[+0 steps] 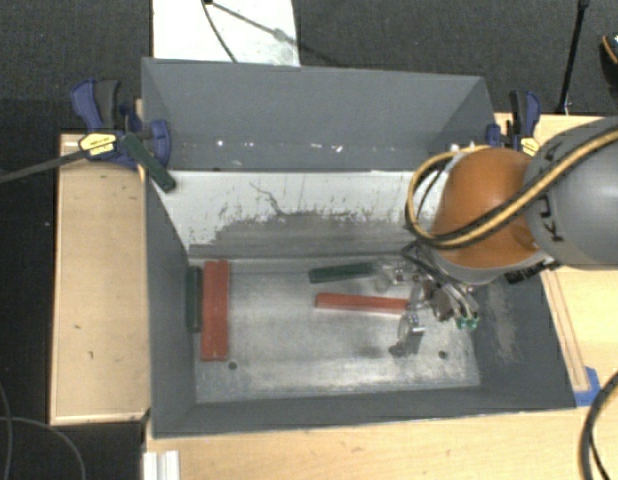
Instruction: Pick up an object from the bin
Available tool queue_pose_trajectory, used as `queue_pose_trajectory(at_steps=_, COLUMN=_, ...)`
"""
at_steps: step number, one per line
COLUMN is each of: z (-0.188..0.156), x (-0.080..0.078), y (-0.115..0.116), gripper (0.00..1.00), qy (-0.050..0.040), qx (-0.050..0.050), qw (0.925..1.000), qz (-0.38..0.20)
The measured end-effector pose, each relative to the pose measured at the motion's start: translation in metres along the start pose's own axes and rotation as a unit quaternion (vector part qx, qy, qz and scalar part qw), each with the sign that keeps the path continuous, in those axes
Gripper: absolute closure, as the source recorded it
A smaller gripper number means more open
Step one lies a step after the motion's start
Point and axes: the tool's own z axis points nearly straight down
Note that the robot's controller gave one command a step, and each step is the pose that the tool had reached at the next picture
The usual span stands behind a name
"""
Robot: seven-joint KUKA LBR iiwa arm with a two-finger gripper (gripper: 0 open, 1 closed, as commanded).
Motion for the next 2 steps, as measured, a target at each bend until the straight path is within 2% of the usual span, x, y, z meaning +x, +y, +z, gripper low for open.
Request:
queue_pose_trajectory(at_steps=1, z=0.0327, x=-0.0547, y=0.0047, gripper=0.00, qy=-0.0021, qx=0.000, qw=0.9981, qz=-0.062)
queue_pose_trajectory(at_steps=2, z=0.0293, x=-0.0552, y=0.0045, gripper=1.00, qy=-0.0026, qx=0.000, qw=0.9982, qz=-0.060)
